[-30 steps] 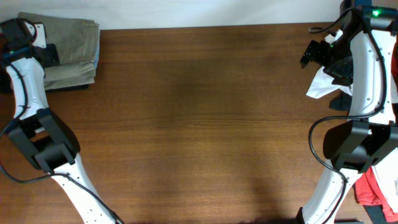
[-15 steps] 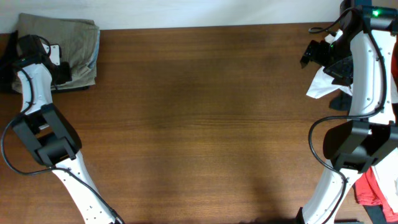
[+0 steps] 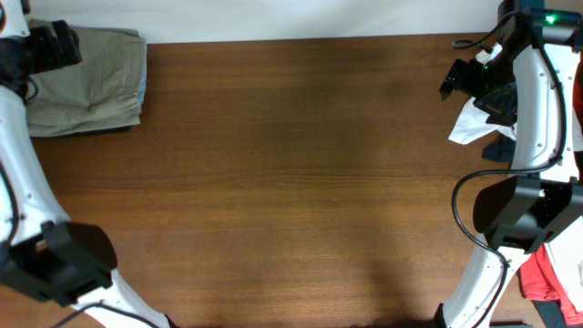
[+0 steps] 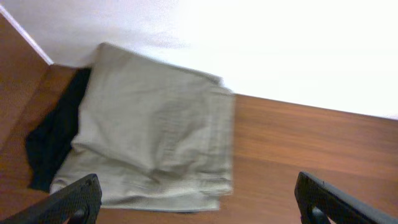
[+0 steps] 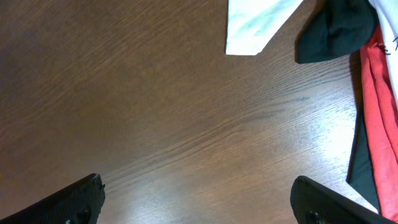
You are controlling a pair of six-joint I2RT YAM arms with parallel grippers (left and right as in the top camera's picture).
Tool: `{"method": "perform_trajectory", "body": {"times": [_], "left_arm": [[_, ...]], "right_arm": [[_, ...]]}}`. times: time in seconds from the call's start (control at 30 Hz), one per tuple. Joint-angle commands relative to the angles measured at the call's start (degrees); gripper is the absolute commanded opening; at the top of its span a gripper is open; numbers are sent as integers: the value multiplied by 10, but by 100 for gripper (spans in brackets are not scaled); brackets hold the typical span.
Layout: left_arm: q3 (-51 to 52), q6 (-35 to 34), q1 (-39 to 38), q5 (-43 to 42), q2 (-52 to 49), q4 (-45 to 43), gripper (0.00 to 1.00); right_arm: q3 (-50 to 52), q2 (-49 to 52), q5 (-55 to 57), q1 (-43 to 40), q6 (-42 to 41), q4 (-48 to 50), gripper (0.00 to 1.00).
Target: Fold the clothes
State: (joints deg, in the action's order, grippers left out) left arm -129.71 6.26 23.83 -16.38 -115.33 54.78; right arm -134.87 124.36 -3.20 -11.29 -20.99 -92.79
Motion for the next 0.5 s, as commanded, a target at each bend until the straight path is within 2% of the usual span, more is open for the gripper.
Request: {"method": "perform_trajectory", "body": {"times": [0.0,0.17,0.47], "left_arm": [[2,-7,2,-137,43,86,99],[2,-7,2,-210,103,184,99],[2,0,2,-214,284,337,99]], "right_arm": [[1,2,7,-4,-3,0,99],[1,2,7,-4,-3,0,99],[1,2,7,-4,-3,0,99]]}}
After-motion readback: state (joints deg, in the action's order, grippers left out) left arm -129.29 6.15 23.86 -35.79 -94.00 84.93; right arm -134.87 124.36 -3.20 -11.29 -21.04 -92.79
